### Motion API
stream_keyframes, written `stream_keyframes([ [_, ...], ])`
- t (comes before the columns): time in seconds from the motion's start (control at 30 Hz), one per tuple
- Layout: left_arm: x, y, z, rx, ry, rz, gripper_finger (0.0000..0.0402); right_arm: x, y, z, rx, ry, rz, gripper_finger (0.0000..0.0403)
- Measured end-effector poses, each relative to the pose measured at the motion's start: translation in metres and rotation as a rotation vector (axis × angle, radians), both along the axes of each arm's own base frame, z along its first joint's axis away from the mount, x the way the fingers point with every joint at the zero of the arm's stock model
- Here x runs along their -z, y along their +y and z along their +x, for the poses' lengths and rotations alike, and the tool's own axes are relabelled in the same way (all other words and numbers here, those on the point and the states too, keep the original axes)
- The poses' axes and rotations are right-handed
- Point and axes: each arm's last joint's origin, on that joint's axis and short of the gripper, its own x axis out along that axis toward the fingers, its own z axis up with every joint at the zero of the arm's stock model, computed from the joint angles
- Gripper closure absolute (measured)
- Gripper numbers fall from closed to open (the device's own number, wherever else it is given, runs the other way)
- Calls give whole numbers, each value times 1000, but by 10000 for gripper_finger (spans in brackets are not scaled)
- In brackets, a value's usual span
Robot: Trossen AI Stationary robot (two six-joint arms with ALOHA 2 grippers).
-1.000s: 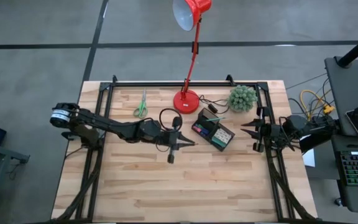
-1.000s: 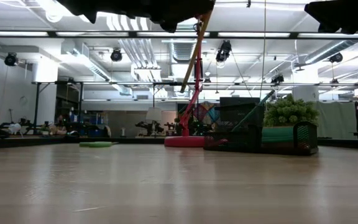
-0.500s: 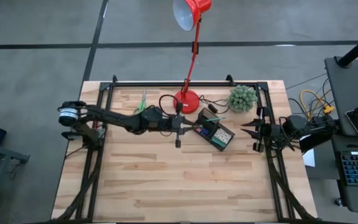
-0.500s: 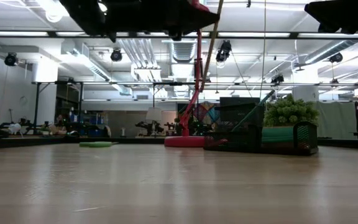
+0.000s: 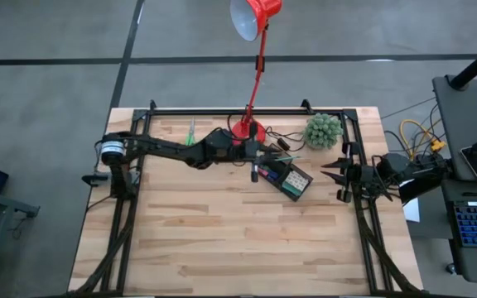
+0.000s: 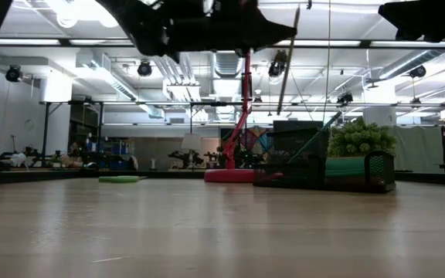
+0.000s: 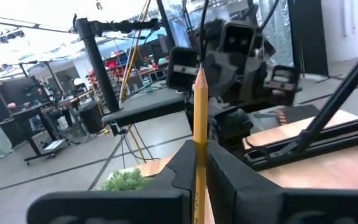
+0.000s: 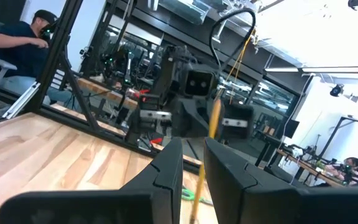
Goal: Pick and place office supplies into organizer
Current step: Put the yellow pencil into the desk organizer
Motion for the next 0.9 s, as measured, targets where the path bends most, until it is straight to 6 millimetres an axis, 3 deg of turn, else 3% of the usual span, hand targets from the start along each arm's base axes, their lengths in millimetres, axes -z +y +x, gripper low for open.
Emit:
stream_keyframes([
  [0.33, 11, 23, 30, -32, 4, -1, 398, 0, 0, 0, 1, 0, -2, 346],
  [0.9, 21, 41, 28, -61, 32, -135, 398, 0, 0, 0, 3, 2, -9, 346],
])
